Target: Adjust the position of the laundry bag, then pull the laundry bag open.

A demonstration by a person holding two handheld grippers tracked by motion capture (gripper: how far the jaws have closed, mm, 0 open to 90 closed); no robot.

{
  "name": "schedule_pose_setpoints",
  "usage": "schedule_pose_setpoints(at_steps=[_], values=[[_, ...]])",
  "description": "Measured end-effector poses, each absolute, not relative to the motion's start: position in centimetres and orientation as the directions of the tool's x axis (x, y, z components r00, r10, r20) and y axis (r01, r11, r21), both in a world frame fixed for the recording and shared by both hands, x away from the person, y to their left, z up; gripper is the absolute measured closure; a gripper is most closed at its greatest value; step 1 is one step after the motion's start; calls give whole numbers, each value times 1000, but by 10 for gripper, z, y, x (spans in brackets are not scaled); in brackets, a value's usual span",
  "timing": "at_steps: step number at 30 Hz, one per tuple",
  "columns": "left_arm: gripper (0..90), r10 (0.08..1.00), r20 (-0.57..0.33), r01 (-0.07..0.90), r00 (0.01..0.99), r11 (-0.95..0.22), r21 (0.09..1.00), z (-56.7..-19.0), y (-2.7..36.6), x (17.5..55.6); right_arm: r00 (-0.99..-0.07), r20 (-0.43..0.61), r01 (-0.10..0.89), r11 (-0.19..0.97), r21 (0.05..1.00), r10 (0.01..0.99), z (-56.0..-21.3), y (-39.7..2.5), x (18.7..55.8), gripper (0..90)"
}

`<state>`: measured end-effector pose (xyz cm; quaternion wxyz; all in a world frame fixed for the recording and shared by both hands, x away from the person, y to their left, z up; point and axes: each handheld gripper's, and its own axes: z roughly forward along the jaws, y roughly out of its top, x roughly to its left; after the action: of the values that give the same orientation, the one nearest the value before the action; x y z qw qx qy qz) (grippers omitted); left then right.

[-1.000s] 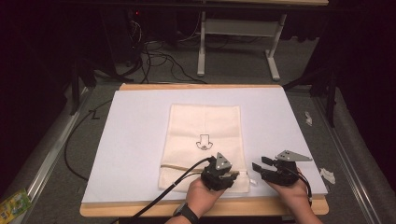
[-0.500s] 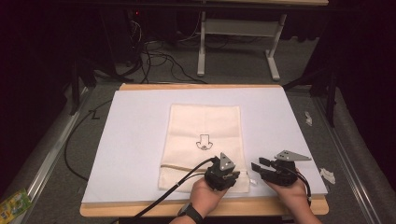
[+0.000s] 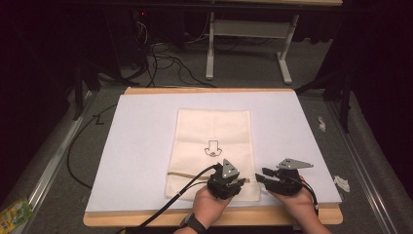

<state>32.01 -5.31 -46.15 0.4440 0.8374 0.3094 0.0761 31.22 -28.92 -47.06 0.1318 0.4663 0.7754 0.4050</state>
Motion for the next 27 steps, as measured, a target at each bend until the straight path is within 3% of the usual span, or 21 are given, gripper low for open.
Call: schedule_pose_setpoints(at_steps=[13,19,27], values=[[693,590,-154,460,792,-413,786,-463,-51,325,-562,182,632,277,724,807,-477,-282,313,616],[693,591,-163,463,790,-400,791,-464,-49,321,-559,198,640,267,720,805,-479,-281,312,672],[708,590,-163,459,791,-395,796,-463,-46,320,-567,183,635,285,717,803,-479,-279,305,649]])
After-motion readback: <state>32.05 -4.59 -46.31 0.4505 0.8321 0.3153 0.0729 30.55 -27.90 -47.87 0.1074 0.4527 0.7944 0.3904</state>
